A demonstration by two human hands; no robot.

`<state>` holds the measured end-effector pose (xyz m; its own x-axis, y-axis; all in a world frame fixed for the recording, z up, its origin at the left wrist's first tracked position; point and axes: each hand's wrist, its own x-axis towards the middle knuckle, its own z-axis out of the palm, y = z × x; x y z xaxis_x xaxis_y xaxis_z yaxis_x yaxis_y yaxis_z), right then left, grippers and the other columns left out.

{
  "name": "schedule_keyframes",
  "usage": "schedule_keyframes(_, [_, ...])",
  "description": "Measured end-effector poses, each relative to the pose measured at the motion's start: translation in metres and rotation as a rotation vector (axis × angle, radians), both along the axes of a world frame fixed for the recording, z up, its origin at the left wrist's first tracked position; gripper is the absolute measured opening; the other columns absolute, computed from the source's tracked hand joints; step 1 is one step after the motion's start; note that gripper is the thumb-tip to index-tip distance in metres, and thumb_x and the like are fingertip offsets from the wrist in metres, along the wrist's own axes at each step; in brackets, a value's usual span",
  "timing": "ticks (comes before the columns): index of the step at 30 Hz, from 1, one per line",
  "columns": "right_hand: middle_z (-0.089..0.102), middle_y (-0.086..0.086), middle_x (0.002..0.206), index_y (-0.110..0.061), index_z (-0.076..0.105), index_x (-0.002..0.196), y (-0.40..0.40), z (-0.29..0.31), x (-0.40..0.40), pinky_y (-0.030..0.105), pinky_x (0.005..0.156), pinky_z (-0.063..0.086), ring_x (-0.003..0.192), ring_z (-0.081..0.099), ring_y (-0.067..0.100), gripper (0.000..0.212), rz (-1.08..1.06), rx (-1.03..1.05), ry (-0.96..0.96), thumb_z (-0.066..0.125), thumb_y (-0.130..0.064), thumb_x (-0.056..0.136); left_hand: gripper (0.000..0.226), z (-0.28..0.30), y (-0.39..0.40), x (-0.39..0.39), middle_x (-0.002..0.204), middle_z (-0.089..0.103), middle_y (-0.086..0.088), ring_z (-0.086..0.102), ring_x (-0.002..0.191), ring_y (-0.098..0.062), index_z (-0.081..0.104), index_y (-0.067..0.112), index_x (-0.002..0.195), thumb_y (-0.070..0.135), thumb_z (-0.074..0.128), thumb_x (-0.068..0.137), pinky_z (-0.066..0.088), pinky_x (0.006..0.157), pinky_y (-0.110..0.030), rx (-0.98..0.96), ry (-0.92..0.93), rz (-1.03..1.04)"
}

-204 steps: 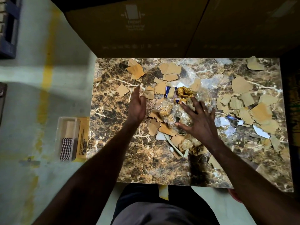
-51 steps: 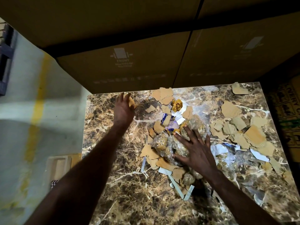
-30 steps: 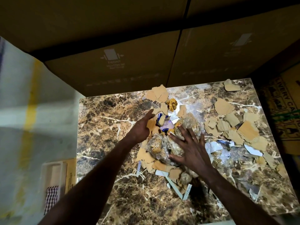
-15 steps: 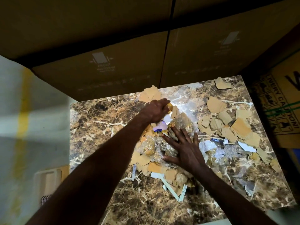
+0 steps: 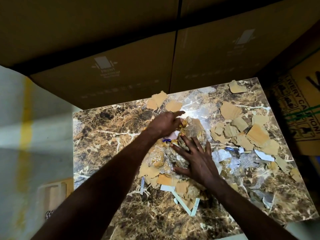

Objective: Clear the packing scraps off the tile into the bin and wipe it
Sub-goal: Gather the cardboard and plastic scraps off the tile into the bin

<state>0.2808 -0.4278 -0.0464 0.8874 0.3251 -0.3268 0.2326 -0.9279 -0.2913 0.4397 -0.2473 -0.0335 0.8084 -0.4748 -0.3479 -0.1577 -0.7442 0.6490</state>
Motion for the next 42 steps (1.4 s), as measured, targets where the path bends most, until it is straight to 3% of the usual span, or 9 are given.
schedule_keyframes(3, [-0.013,-0.009,0.178,-0.066,-0.005,0.159,0.0,0.0,0.001,0.073,0.124,-0.001,0.164,0.001,0.035,0.092,-0.001,0.0,0.012,0.043,-0.093,0.085,0.045,0.004,0.012,0.023,0.144,0.062,-0.016,0.072,0.108,-0.022,0.052,0.029,0.155,0.043,0.05,0.112,0.059,0.105,-0.046,0.005,-0.176,0.223])
schedule_keyframes(7, [-0.013,-0.011,0.178,-0.065,-0.001,0.16,-0.001,0.0,0.001,0.075,0.124,0.002,0.164,0.0,0.034,0.089,-0.006,0.013,0.012,0.038,-0.096,0.086,0.06,-0.014,0.034,0.055,0.179,0.013,-0.004,0.01,0.164,-0.037,0.025,0.028,0.169,0.053,0.032,0.114,0.015,0.131,-0.06,0.277,-0.115,0.205])
schedule_keyframes(17, [-0.014,-0.008,0.178,-0.066,-0.003,0.159,-0.001,0.004,0.001,0.071,0.124,-0.001,0.164,-0.003,0.033,0.091,-0.005,0.014,0.017,0.045,-0.09,0.086,0.044,-0.022,0.024,0.009,0.174,0.031,-0.001,0.026,0.161,-0.028,0.05,0.029,0.159,0.03,0.041,0.116,0.021,0.131,-0.05,0.122,0.052,-0.03])
schedule_keyframes(20, [-0.013,-0.008,0.178,-0.064,-0.001,0.16,-0.001,0.003,0.001,0.072,0.125,0.001,0.164,-0.001,0.033,0.089,-0.004,0.007,0.021,0.043,-0.09,0.087,0.037,-0.012,0.022,0.007,0.157,0.055,-0.014,0.07,0.118,-0.023,0.064,0.027,0.147,0.032,0.045,0.116,0.052,0.103,-0.035,0.056,0.118,-0.016])
schedule_keyframes(23, [-0.01,-0.006,0.178,-0.064,0.002,0.161,0.0,0.003,0.0,0.073,0.124,0.002,0.164,0.001,0.034,0.089,-0.009,0.025,0.008,0.045,-0.09,0.087,0.032,-0.008,0.024,0.011,0.126,0.076,-0.005,0.07,0.069,-0.006,0.069,0.024,0.14,0.023,0.051,0.114,0.055,0.062,-0.023,-0.024,0.096,0.031])
schedule_keyframes(26, [-0.012,-0.007,0.178,-0.064,0.0,0.161,0.0,0.003,-0.001,0.073,0.124,-0.001,0.164,-0.001,0.033,0.09,-0.008,0.036,0.008,0.046,-0.09,0.088,0.033,-0.005,0.019,0.021,0.127,0.076,-0.009,0.076,0.094,-0.019,0.065,0.023,0.143,0.023,0.053,0.112,0.064,0.082,-0.036,-0.081,-0.029,0.174])
schedule_keyframes(31, [-0.003,-0.008,0.179,-0.06,0.011,0.163,-0.003,-0.001,-0.002,0.077,0.122,0.01,0.164,0.01,0.036,0.089,-0.004,0.049,-0.034,0.047,-0.091,0.087,0.051,-0.015,-0.012,0.048,0.171,0.037,-0.007,0.039,0.151,-0.039,0.042,0.024,0.163,0.041,0.04,0.115,0.033,0.125,-0.052,0.194,-0.077,0.013])
schedule_keyframes(36, [0.004,-0.007,0.179,-0.058,0.019,0.161,-0.002,-0.004,-0.002,0.078,0.12,0.015,0.162,0.017,0.038,0.089,0.0,0.047,-0.051,0.051,-0.088,0.084,0.045,-0.027,-0.034,0.042,0.166,0.044,-0.005,0.051,0.141,-0.038,0.053,0.016,0.157,0.031,0.039,0.116,0.036,0.121,-0.046,0.235,-0.032,-0.205])
schedule_keyframes(42, [0.006,-0.006,0.179,-0.057,0.029,0.16,-0.003,-0.001,-0.002,0.078,0.12,0.013,0.162,0.016,0.038,0.082,0.014,0.026,-0.03,0.048,-0.088,0.086,0.033,-0.019,-0.031,0.016,0.108,0.072,-0.007,0.071,0.106,-0.03,0.07,0.024,0.128,0.04,0.046,0.113,0.047,0.085,-0.032,0.13,0.136,-0.13])
